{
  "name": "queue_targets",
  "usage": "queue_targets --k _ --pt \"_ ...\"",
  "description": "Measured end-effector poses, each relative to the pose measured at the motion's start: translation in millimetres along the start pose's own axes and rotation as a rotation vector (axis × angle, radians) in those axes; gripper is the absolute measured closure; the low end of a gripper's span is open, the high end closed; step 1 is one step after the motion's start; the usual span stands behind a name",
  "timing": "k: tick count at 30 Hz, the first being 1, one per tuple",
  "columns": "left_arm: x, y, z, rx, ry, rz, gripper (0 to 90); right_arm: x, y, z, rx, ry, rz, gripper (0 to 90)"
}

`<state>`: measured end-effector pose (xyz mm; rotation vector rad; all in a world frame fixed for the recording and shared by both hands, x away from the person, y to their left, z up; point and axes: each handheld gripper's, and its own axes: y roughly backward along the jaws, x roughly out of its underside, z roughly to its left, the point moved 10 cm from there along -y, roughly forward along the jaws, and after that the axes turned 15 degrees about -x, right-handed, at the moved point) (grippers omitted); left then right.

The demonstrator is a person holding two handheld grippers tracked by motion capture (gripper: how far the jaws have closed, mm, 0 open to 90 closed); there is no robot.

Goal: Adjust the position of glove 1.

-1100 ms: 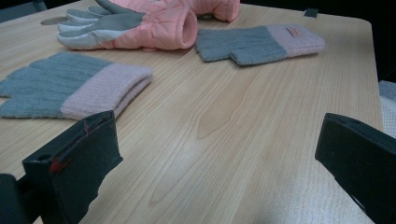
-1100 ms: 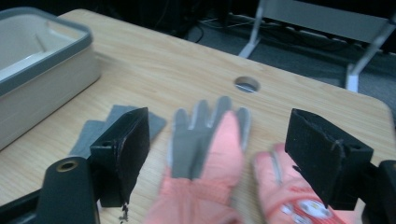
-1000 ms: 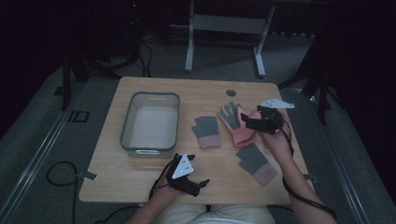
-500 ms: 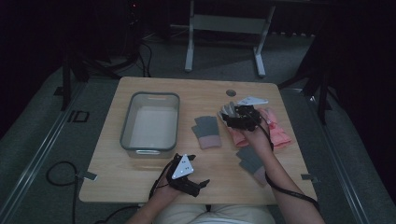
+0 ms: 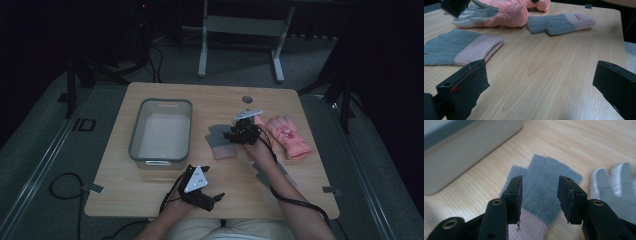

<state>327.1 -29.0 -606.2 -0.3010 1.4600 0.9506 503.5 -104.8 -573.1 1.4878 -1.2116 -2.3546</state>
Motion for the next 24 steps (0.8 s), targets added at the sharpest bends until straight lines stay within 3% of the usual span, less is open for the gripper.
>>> queue_targets --k 6,16,21,24 --pt "0.1 0.0 0.0 -0.001 0.001 0.001 0.0 11.7 -25.3 -2.2 0.007 0.002 0.066 55.0" --pt "-0.1 0.2 0.2 0.000 0.002 -0.002 0.0 17.0 -45.0 -14.2 0.052 0.011 0.106 57.2" --pt "-0.1 0.0 0.8 -0.006 0.004 -0.001 0.0 19.8 -50.2 -15.1 0.038 -0.005 0.122 64.0" --pt "0.0 0.2 0.7 -0.009 0.000 -0.001 0.0 19.3 -51.2 -14.2 0.051 -0.023 0.116 73.2"
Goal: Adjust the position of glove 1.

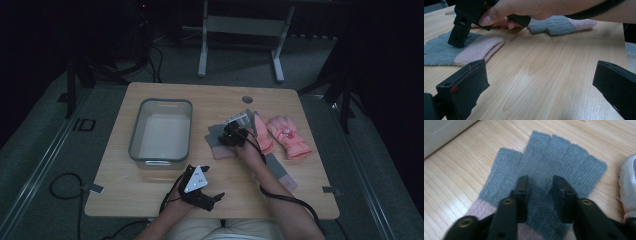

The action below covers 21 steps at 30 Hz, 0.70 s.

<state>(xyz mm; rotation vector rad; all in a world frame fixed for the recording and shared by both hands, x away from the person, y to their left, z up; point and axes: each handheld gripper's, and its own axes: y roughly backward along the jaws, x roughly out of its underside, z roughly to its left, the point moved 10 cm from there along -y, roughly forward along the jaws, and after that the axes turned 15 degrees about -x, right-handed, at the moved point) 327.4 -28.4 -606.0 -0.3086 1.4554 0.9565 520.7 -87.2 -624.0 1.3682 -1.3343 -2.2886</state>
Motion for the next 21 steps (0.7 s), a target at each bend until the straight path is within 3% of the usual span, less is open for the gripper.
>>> queue_targets --k 6,8,9,12,16,17,18,21 --pt "-0.1 -0.2 0.2 0.002 0.005 0.000 0.0 -1.4 0.0 2.2 -0.005 -0.048 -0.013 82.9" --pt "-0.2 -0.4 2.6 -0.005 0.022 0.000 0.0 -2.4 9.2 8.8 -0.043 -0.108 -0.040 84.6" --pt "-0.2 -0.4 2.6 -0.005 0.022 0.000 0.0 -2.4 9.2 8.8 -0.043 -0.108 -0.040 84.6" --pt "-0.3 -0.2 2.6 -0.010 0.018 -0.003 0.0 -5.1 31.7 23.7 -0.044 -0.148 -0.094 85.0" --pt "-0.4 0.0 2.0 -0.011 0.014 -0.005 0.0 -6.1 55.8 39.3 -0.028 -0.138 -0.133 85.1" --pt "-0.5 0.1 2.2 -0.016 0.012 -0.006 0.0 -4.2 76.2 48.5 0.000 -0.136 -0.170 85.2" --pt "-0.6 0.1 2.0 -0.016 0.014 -0.008 0.0 -2.1 84.2 52.3 0.010 -0.131 -0.174 85.3" --pt "-0.5 0.0 1.8 -0.015 0.011 -0.006 0.0 2.6 97.9 60.9 0.015 -0.140 -0.194 85.3"
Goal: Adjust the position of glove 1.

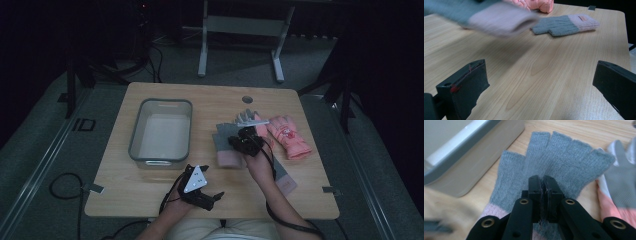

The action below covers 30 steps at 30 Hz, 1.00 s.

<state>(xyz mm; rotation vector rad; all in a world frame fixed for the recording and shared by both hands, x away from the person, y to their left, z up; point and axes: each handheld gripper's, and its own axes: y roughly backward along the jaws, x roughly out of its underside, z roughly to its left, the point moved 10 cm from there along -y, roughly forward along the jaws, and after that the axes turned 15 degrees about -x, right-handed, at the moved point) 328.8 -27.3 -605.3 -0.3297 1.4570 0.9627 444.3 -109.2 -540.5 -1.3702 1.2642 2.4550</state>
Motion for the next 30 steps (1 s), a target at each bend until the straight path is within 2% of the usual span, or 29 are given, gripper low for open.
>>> queue_targets --k 2,3,5,8,9,12,15,18,23,28,30 --pt "0.1 -0.1 0.6 -0.002 0.000 0.003 0.0 5.2 11.6 6.6 0.001 -0.014 -0.018 85.2" --pt "0.2 -0.1 0.8 -0.002 0.003 0.003 0.0 11.0 16.9 12.9 -0.019 -0.034 -0.035 85.2" --pt "0.1 -0.3 1.2 -0.002 0.008 0.002 0.0 21.1 18.6 19.5 -0.028 -0.044 -0.036 85.2" --pt "-0.1 0.2 0.1 -0.005 -0.009 -0.004 0.0 34.9 18.1 22.2 -0.010 -0.044 -0.020 85.2" --pt "0.0 0.3 -0.4 -0.005 -0.015 -0.003 0.0 50.7 16.3 18.9 0.015 -0.051 -0.002 85.2" --pt "0.1 0.2 -0.4 -0.005 -0.014 -0.002 0.0 72.8 8.9 17.5 0.020 -0.082 0.036 85.2" --pt "-0.1 -0.1 -0.2 -0.005 -0.007 -0.002 0.0 87.6 0.4 20.9 0.004 -0.110 0.060 85.1" --pt "0.0 0.1 -0.4 -0.005 -0.012 -0.002 0.0 94.9 -5.4 22.3 0.006 -0.104 0.078 85.1" --pt "0.0 0.1 -0.3 -0.004 -0.009 -0.002 0.0 100.1 -9.3 20.6 -0.005 -0.120 0.075 84.4" --pt "0.1 0.2 -0.9 -0.001 -0.014 -0.002 0.0 106.3 -15.1 15.9 -0.022 -0.109 0.090 83.3" --pt "0.1 0.3 -0.7 -0.001 -0.012 -0.002 0.0 106.4 -16.0 15.8 -0.018 -0.086 0.093 83.1"
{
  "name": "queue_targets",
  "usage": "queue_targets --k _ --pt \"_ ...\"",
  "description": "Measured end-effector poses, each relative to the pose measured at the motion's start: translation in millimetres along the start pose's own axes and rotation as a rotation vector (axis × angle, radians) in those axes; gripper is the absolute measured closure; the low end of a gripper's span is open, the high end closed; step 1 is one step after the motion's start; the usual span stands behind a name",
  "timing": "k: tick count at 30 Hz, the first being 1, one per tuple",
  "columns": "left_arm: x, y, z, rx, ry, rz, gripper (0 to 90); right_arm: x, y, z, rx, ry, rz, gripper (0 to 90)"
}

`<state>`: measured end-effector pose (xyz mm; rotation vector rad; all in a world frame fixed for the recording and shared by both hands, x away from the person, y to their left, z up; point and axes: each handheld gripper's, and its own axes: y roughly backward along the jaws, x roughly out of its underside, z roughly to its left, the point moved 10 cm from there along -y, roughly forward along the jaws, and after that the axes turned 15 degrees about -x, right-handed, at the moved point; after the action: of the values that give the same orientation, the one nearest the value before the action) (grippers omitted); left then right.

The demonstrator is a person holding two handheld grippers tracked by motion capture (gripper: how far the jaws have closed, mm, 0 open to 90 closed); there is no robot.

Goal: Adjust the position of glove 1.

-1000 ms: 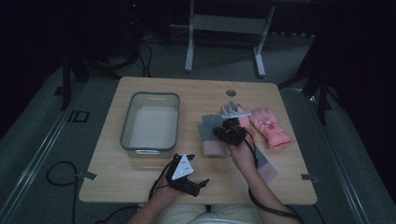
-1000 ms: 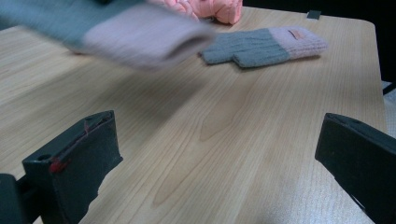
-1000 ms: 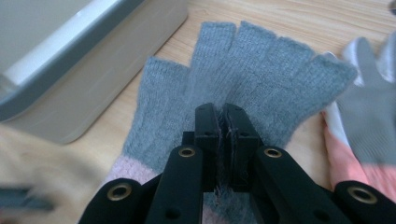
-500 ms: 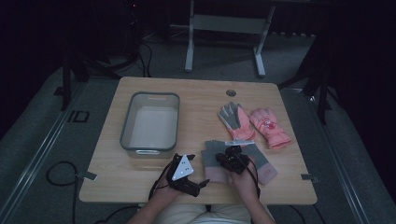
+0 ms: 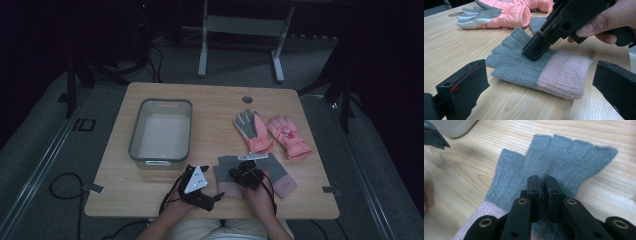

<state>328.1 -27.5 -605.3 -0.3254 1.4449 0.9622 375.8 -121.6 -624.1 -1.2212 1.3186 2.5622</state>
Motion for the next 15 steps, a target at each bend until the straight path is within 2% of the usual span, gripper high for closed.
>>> queue_targets --k 3,6,7,11,15 --pt "0.1 -0.2 -0.2 0.001 -0.001 0.002 0.0 -0.8 -1.7 0.2 -0.005 0.012 0.000 81.5" --pt "0.0 -0.2 -0.2 0.002 -0.001 0.001 0.0 -1.9 -1.5 0.4 -0.011 0.006 -0.001 77.2" --pt "0.0 0.0 -0.5 0.005 -0.001 0.001 0.0 -2.8 -0.5 1.1 -0.021 0.000 -0.005 73.3" --pt "0.2 0.1 -0.9 0.008 -0.004 0.004 0.0 -20.9 21.3 -6.2 -0.048 0.070 -0.053 63.1" --pt "0.2 -0.2 -0.8 0.010 0.000 0.004 0.0 -36.0 51.9 -26.8 -0.025 0.132 -0.086 60.3"
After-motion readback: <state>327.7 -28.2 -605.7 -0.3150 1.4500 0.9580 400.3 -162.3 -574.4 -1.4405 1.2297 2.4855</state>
